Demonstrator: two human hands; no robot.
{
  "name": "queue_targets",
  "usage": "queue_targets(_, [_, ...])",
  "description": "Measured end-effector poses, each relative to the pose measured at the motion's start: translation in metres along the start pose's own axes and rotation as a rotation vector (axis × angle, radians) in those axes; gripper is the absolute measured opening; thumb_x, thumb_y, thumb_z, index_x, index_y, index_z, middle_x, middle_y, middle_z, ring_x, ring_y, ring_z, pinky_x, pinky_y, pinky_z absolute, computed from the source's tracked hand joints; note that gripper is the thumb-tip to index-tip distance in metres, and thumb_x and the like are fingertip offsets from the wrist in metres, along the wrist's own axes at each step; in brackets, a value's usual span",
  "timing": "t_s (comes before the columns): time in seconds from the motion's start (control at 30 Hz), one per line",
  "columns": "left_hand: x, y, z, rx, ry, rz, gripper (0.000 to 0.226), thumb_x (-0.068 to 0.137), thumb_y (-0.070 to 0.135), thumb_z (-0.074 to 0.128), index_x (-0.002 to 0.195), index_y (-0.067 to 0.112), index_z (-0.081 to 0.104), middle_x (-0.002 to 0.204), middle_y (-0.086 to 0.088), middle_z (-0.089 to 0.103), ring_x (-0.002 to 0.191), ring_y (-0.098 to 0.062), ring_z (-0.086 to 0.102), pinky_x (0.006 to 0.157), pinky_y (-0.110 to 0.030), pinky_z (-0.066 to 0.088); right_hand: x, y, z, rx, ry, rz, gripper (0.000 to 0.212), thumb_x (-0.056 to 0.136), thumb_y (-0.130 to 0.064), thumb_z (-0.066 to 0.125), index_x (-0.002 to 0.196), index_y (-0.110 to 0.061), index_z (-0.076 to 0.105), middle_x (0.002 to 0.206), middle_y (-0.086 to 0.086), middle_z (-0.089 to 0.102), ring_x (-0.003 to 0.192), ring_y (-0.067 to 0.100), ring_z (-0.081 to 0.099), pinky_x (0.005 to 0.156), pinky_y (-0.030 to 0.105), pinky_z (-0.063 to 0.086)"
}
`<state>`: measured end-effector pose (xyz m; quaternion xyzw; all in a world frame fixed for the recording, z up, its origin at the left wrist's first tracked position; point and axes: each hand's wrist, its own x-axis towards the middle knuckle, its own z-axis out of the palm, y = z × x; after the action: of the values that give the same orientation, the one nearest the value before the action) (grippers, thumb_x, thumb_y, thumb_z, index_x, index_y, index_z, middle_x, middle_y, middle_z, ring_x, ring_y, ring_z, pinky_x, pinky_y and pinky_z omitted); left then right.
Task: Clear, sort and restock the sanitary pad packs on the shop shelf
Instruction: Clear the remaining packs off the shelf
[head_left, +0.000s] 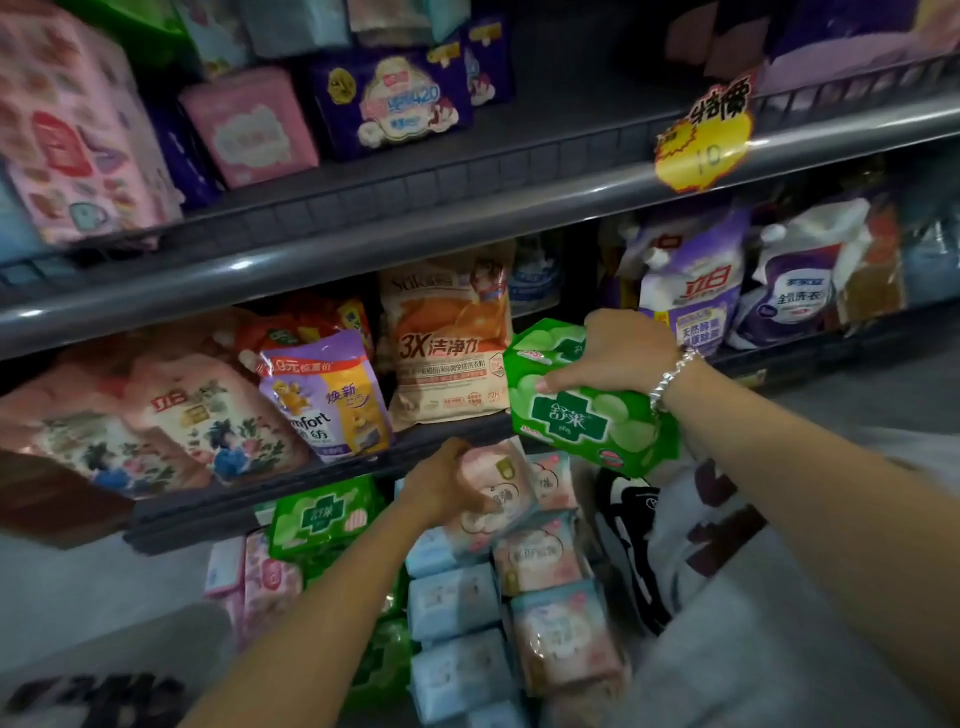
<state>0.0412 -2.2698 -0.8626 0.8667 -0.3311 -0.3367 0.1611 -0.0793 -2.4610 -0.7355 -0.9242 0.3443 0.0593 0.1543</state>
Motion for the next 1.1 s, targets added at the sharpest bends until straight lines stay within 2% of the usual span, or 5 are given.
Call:
queue_targets(0.2, [0.067, 0.009, 0.021, 0.114, -0.148, 0.064, 0.088, 0.07, 0.045, 0.081, 0.143, 0.022, 0.036, 0.145, -0.002, 0.046, 0.134, -0.026, 0.04, 0.112, -0.047, 0.027, 0.011, 0.013, 0.006, -0.121, -0.03, 0.059, 0.068, 0.068, -0.071, 0.069, 0.098, -0.013, 0.05, 0.116, 0.01, 0.06, 0.113, 0.032, 0.055, 0.085, 0.036, 0.042])
queue_targets(0.5, [0.121, 0.011, 0.045, 0.192, -0.101, 0.14, 0.074, 0.071, 0.05, 0.077, 0.138, 0.038, 0.047, 0.145, 0.01, 0.045, 0.139, -0.018, 0.035, 0.112, -0.041, 0.021, 0.025, 0.03, 0.005, -0.038, -0.13, 0.11, 0.069, 0.068, -0.073, 0.067, 0.093, -0.01, 0.055, 0.088, 0.001, 0.055, 0.09, 0.026, 0.06, 0.081, 0.037, 0.05])
queue_targets(0.73, [0.106, -0.013, 0.046, -0.309, -0.034, 0.128, 0.067, 0.072, 0.02, 0.084, 0.132, 0.012, 0.056, 0.125, -0.001, 0.059, 0.11, -0.018, 0.06, 0.085, -0.02, 0.043, 0.028, 0.022, 0.005, 0.011, -0.15, 0.102, 0.062, 0.069, -0.071, 0.068, 0.077, -0.013, 0.049, 0.077, -0.001, 0.052, 0.072, 0.017, 0.053, 0.061, 0.031, 0.041])
queue_targets(0.93, [0.057, -0.022, 0.002, -0.63, -0.182, 0.327, 0.079, 0.07, 0.046, 0.082, 0.138, 0.025, 0.048, 0.139, 0.009, 0.055, 0.13, -0.011, 0.049, 0.107, -0.035, 0.042, 0.032, -0.001, 0.008, 0.252, -0.262, 0.068, 0.072, 0.066, -0.064, 0.075, 0.105, -0.005, 0.064, 0.102, 0.005, 0.067, 0.088, 0.017, 0.064, 0.074, 0.028, 0.048])
queue_targets(1.1, [-0.003, -0.033, -0.038, -0.91, -0.279, 0.34, 0.097, 0.053, 0.055, 0.088, 0.134, 0.029, 0.041, 0.132, 0.011, 0.06, 0.118, -0.011, 0.059, 0.093, -0.029, 0.05, 0.03, -0.036, 0.016, 0.437, -0.415, -0.048, 0.039, 0.071, -0.053, 0.078, 0.082, -0.016, 0.072, 0.073, -0.009, 0.074, 0.068, 0.003, 0.069, 0.064, 0.015, 0.052])
